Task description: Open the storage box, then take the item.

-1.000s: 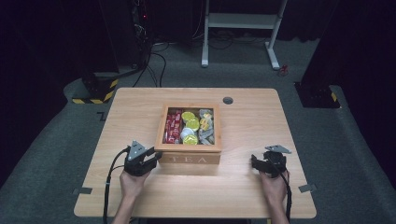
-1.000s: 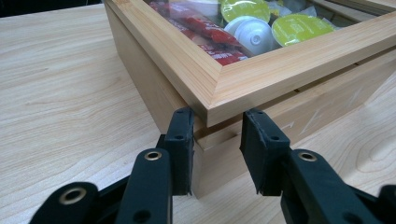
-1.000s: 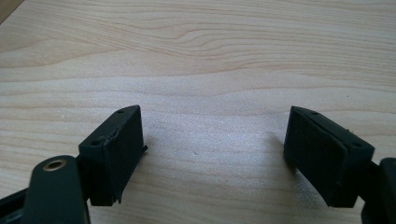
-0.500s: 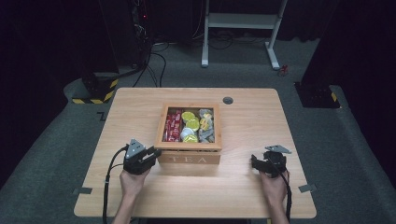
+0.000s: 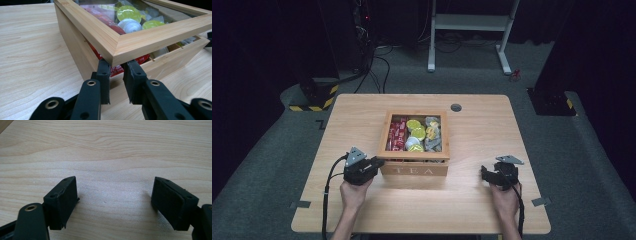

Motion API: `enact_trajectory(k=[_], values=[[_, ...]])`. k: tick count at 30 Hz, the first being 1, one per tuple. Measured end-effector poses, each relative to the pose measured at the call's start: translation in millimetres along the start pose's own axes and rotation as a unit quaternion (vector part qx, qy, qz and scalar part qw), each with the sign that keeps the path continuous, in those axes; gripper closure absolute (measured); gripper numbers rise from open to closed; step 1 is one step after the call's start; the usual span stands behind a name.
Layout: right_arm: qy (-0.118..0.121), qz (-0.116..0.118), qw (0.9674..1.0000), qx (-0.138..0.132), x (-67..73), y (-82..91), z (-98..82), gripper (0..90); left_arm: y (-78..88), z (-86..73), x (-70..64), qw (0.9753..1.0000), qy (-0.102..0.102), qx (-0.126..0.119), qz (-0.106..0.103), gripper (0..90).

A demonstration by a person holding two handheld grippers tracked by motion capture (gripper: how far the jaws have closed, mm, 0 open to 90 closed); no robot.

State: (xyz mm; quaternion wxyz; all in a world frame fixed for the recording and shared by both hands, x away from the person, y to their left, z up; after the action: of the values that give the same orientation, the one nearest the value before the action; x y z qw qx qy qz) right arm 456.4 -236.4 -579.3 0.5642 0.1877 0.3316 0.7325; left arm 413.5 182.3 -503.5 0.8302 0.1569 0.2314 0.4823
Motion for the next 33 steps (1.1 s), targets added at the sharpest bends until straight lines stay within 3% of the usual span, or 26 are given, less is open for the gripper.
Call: enact_trajectory(k=[27, 33], values=[[0.005, 0.002, 1.0000, -0.003, 0.7, 0.5, 0.2, 24.2, 9.7, 29.3, -2.4, 0.9995, 0.027, -0.016, -0.009, 81.0], [0.009, 0.003, 0.9999, -0.009, 1.7, 1.0, 1.0, 30.8, 11.1, 35.8, -2.3, 0.9993, 0.031, -0.015, -0.014, 81.8]])
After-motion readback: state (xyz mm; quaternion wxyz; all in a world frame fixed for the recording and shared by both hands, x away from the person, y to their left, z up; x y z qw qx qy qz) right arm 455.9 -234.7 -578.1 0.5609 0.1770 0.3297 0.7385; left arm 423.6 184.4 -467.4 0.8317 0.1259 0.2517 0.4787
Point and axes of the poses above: each handheld gripper's, and its own axes: y roughly backward along the jaws, z roughly out of its top, x roughly to its left, the point moved 8 cm from there along -y, roughly forward along the jaws, and after that the axes turned 7 degrees about y, right-handed, at the moved point
